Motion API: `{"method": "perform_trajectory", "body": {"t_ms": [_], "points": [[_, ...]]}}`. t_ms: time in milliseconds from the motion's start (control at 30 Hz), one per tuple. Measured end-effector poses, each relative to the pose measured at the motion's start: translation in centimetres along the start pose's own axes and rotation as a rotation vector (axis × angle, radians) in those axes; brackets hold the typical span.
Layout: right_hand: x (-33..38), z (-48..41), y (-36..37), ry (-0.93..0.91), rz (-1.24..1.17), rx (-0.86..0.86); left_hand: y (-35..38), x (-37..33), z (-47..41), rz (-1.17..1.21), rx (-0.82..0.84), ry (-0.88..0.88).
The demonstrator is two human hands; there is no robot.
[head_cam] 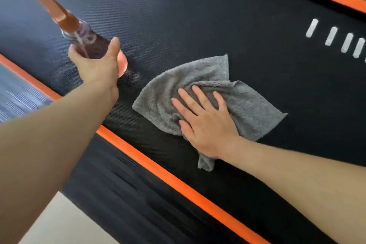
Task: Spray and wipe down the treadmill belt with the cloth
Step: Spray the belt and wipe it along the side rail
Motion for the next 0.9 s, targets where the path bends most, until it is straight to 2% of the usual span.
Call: {"method": "perform_trajectory", "body": {"t_ms": [67,100,133,167,267,300,367,434,501,567,634,667,734,767,834,901], "points": [[-0.1,-1.8,-0.6,-0.248,0.070,0.032,0.4,-0.3,-1.6,-0.054,-0.025,0.028],[-0.2,-2.7,-1.0,-0.332,0.094,0.037,0.5,-0.5,-2.1,-0.078,-0.023,0.050],[-0.8,-3.4,-1.1,-0.341,0.113,0.034,1.0,-0.5,-2.3,-0.077,-0.010,0.077],[-1.1,-4.0,-1.1,-0.281,0.101,0.026,1.3,-0.7,-2.2,-0.076,0.019,0.107],[-3.1,-3.8,-1.6,0.075,-0.011,-0.046,1.8,-0.4,1.1,-0.111,0.143,0.163],[-3.9,-3.2,-1.8,0.109,-0.011,-0.054,2.0,-0.5,2.8,-0.121,0.180,0.181],[-6.4,-2.2,-2.1,0.019,0.062,0.005,2.2,-0.2,5.9,-0.148,0.240,0.186],[-11.6,-0.5,-2.9,0.017,0.123,0.049,2.6,-0.1,9.0,-0.152,0.312,0.170],[-19.2,3.0,-3.7,0.225,0.147,0.030,3.3,-0.4,12.2,-0.165,0.351,0.158],[-25.7,7.9,-4.2,0.534,0.095,0.009,3.8,-0.7,15.0,-0.182,0.373,0.165],[-26.7,12.1,-3.4,0.760,0.003,-0.028,4.5,-0.9,17.2,-0.199,0.413,0.169],[-25.4,13.8,-2.7,0.799,-0.006,-0.053,5.0,-1.1,18.5,-0.212,0.444,0.173],[-20.0,16.3,-1.1,0.679,0.033,-0.044,6.0,-1.5,20.7,-0.213,0.503,0.206],[-17.0,17.5,-0.2,0.538,0.043,-0.030,6.5,-1.7,21.9,-0.195,0.528,0.214],[-12.4,20.5,1.4,0.145,0.110,0.007,7.2,-2.3,24.3,-0.139,0.589,0.200],[-14.0,22.4,1.7,-0.168,0.194,0.079,8.3,-3.4,26.5,-0.097,0.654,0.249]]}}
Point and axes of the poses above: each hand's wrist, its own z-axis away from the middle knuckle, its own y-axis out of the palm, x = y × z, the point moved 7 cm from there along -z, towards the middle knuckle, and after that the axes turned 11 degrees about y, right-handed, at the moved point
